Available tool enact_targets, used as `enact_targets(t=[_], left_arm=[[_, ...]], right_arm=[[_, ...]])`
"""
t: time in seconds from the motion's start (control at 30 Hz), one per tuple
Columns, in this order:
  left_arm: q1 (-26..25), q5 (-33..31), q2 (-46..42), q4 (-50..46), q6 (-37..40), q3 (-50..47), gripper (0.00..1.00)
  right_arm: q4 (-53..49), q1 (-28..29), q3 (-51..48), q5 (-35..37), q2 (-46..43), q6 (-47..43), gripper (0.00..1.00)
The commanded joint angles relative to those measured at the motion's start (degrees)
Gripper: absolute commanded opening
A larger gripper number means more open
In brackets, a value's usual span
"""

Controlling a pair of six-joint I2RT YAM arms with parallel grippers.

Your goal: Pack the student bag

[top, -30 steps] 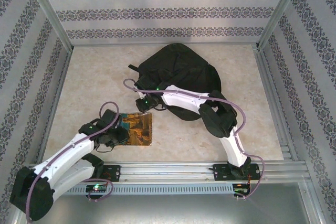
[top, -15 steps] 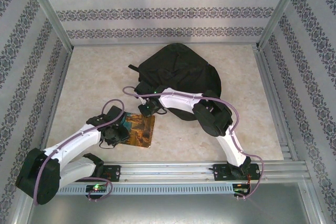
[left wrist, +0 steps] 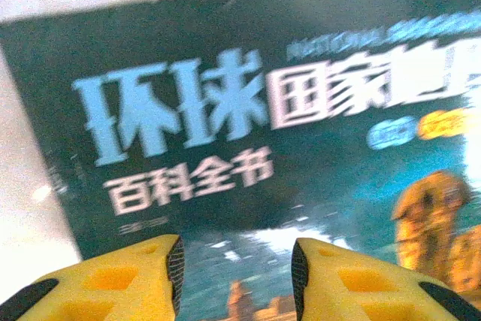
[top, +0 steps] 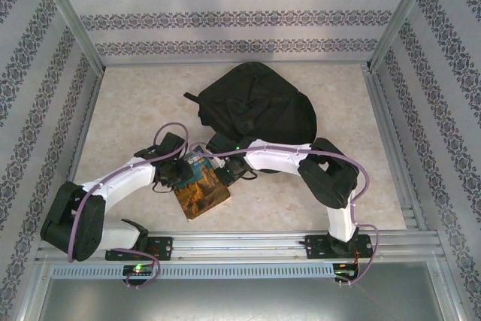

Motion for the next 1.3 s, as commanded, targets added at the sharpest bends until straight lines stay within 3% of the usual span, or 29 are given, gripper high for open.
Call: enact_targets(t=[0.0, 0.13, 0.27, 0.37, 0.57, 0.83, 1.27], left_arm=[[1.8, -0.6, -3.9, -0.1, 1.8, 1.3, 0.44], [3.1, -0.5, -11.2, -3.6, -0.8, -2.4, 0.45], [3.2, 0.9, -16.5, -4.1, -4.4, -7.6, 0.51], [3.2, 2.3, -17.1, -2.5, -6.4, -10.6, 0.52], [3.3, 2.5, -16.4, -1.3, -6.7, -12.3, 0.53], [3.6, 4.7, -14.3, 4.3, -8.5, -16.0, 0.52], [3.7, 9.3, -8.6, 14.1, -9.6, -18.3, 0.43]], right_arm=[[-1.6, 0.1, 0.2, 3.3, -3.7, 2.1, 0.27], [-2.7, -0.7, 2.1, 3.5, -5.5, 2.4, 0.33], [-0.8, -2.8, 4.1, -6.2, -4.0, 4.4, 0.40], [1.4, -3.3, 5.9, -12.4, -1.3, 5.3, 0.49], [-2.1, -3.7, 12.7, -12.4, 6.2, 4.6, 0.54], [-5.0, -4.5, 15.5, -11.9, 12.1, 3.9, 0.54], [-1.9, -3.4, 15.0, -26.7, 10.7, 7.3, 0.36]])
